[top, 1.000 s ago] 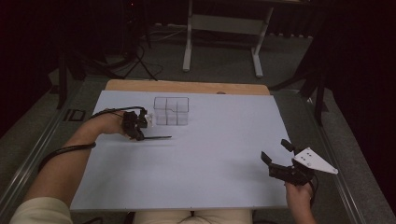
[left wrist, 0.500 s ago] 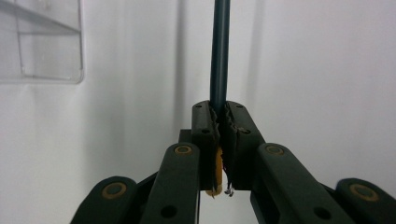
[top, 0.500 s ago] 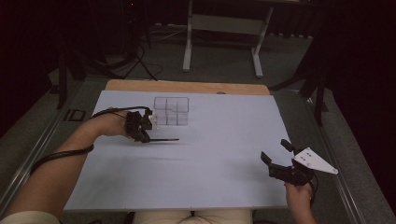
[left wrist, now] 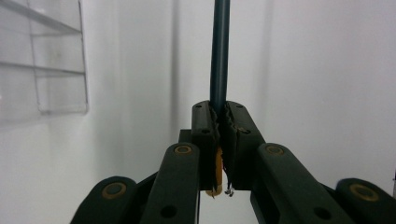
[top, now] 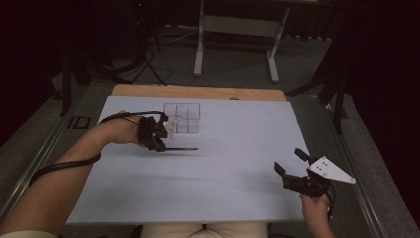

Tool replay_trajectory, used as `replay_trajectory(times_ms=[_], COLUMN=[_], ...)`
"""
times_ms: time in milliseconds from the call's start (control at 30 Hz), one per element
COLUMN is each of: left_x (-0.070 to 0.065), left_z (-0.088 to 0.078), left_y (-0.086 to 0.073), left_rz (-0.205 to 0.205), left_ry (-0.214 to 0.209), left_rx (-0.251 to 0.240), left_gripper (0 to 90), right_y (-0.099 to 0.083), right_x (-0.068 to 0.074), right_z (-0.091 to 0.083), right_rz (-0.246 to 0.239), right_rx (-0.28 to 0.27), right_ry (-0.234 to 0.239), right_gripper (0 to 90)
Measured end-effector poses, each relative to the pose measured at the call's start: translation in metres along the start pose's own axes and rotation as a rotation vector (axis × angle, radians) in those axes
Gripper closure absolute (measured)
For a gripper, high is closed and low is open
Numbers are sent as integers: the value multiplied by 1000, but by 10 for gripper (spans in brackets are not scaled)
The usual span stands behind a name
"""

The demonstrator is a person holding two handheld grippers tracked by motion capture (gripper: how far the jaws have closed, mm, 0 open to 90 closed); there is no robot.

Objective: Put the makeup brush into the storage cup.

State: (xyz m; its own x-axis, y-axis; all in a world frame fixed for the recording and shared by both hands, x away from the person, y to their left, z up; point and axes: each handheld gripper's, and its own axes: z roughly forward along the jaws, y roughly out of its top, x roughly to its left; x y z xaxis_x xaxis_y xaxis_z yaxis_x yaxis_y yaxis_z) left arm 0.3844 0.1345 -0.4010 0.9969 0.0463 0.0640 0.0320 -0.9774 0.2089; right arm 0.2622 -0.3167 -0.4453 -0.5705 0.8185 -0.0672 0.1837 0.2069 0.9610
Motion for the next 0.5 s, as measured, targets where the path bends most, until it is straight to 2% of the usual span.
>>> replay_trajectory(times_ms=[33,200,233,367,467,500], left_x=[0,-3,-3,-7,-10,-11], left_z=[-1,-4,-5,-9,-13,-14], left_y=[2,12,15,25,34,36], left_rz=[-7,13,6,25,39,26], left_ry=[3,-2,-14,-8,-13,-22], left_rx=[-4,-6,-11,-20,-47,-52], left_gripper=[847,847,847,847,847,847], right_y=[0,0,0,1,4,4], right_x=[0,3,3,5,9,11], right_z=[1,4,5,8,12,13], right_rz=[-2,-3,-4,-1,30,32], right_rx=[0,8,9,16,29,27], right_ry=[2,22,29,59,120,150], right_gripper=[123,123,123,122,123,123])
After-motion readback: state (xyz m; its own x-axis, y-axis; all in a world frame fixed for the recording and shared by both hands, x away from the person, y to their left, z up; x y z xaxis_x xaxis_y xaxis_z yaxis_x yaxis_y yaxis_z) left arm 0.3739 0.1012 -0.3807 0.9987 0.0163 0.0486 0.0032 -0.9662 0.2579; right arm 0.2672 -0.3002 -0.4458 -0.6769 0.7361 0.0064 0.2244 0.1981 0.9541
